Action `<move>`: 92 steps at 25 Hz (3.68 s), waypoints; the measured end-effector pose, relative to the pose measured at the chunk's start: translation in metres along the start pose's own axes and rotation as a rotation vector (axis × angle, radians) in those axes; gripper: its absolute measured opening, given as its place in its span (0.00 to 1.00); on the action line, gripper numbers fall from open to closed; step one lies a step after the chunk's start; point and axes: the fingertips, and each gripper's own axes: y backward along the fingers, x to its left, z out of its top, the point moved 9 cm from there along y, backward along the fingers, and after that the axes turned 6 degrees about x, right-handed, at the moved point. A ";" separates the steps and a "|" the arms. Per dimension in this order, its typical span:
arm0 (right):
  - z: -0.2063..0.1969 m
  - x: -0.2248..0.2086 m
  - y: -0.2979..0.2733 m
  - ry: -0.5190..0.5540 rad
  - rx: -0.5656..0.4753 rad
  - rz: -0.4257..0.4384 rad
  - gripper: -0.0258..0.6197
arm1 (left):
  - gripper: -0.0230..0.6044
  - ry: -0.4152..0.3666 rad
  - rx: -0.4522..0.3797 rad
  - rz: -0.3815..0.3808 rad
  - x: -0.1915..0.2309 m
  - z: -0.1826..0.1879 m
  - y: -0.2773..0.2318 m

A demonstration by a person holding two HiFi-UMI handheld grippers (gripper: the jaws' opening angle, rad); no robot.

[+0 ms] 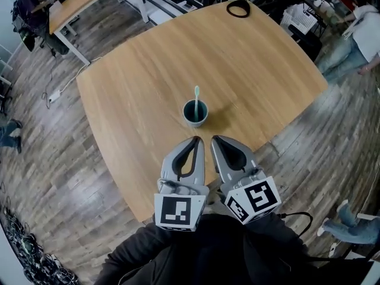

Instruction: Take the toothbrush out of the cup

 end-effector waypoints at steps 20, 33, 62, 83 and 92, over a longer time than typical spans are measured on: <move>0.031 -0.067 -0.091 0.005 0.082 0.136 0.07 | 0.05 0.046 0.050 0.151 0.040 0.024 -0.090; 0.009 -0.098 -0.156 -0.015 0.227 0.219 0.28 | 0.05 0.112 0.135 0.275 0.081 0.002 -0.133; -0.005 -0.102 -0.198 0.030 0.324 0.318 0.14 | 0.05 0.172 0.182 0.307 0.103 -0.018 -0.150; 0.042 -0.043 -0.145 0.112 0.131 0.267 0.13 | 0.05 0.090 0.011 0.267 0.088 0.019 -0.076; 0.064 -0.014 -0.101 0.149 -0.018 0.200 0.13 | 0.05 0.043 -0.080 0.226 0.071 0.032 -0.035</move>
